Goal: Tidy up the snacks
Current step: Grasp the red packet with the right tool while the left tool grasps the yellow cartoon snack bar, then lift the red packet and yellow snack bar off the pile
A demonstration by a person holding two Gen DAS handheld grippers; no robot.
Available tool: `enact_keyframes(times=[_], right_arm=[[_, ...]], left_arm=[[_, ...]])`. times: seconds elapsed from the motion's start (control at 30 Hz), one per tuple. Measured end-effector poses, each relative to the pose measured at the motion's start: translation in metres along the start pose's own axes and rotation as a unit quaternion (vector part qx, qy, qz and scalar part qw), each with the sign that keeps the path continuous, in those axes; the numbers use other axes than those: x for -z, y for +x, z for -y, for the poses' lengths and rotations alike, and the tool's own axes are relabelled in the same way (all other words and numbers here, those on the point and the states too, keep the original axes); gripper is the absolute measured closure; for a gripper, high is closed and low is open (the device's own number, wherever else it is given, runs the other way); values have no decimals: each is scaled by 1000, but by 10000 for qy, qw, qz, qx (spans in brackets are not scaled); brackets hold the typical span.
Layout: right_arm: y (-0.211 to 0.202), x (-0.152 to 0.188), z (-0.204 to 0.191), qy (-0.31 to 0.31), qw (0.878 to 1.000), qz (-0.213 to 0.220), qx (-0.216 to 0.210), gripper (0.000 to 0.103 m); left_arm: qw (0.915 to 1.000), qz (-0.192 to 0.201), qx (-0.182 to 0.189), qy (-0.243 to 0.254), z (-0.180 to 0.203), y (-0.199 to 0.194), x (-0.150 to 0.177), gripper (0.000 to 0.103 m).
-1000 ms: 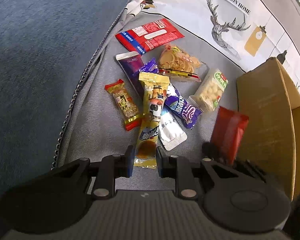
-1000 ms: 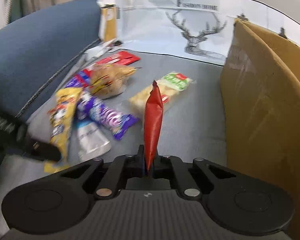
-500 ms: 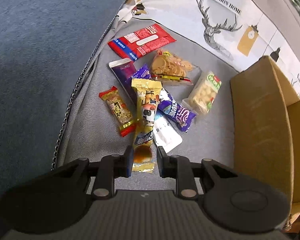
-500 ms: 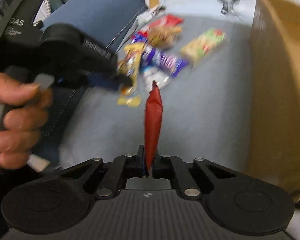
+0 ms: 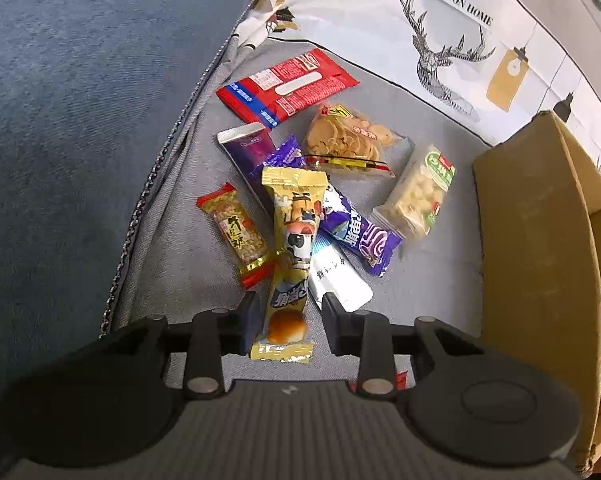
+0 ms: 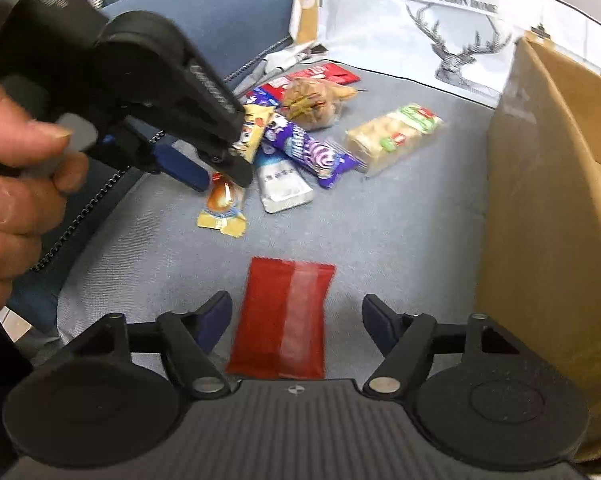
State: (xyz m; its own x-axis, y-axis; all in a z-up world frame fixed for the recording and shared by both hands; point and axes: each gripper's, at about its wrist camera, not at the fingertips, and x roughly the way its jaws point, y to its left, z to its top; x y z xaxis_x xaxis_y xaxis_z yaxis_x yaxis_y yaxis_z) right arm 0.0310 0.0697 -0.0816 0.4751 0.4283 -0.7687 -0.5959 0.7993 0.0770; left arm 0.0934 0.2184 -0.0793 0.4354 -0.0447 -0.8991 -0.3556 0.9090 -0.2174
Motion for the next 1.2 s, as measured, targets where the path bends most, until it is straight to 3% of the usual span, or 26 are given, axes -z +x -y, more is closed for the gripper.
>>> enact_keyframes(times=[0.23,0.27,0.37,0.4,0.57,0.63,0.93,1.2], right_arm=[[22,1,-13,-237,9992,-269,151,27],[22,0,-14,-272,9992,-265,148,31],[17,-1,-13,-272,9994,-194,78,57],[15,-2,-12,-255,9995,-194,63,58],[5,-4,0,0,9999,-99,74,58],[5,-4,4,68,9999,-122,79,58],[9,-3,7,211,9991,-251,266,57],[12,-2,6,168,9987,-329,344,57]], left_arm=[[9999,7,-74,108,6,5,0,65],[9999,-5,-103,129,6,7,0,65],[9998,-25,-125,140,7,10,0,65],[9998,-30,-132,143,7,11,0,65],[9996,-58,-190,215,11,15,0,67],[9995,-44,-204,246,12,16,0,78],[9994,-139,166,266,11,14,2,78],[9989,-225,109,395,16,18,3,78]])
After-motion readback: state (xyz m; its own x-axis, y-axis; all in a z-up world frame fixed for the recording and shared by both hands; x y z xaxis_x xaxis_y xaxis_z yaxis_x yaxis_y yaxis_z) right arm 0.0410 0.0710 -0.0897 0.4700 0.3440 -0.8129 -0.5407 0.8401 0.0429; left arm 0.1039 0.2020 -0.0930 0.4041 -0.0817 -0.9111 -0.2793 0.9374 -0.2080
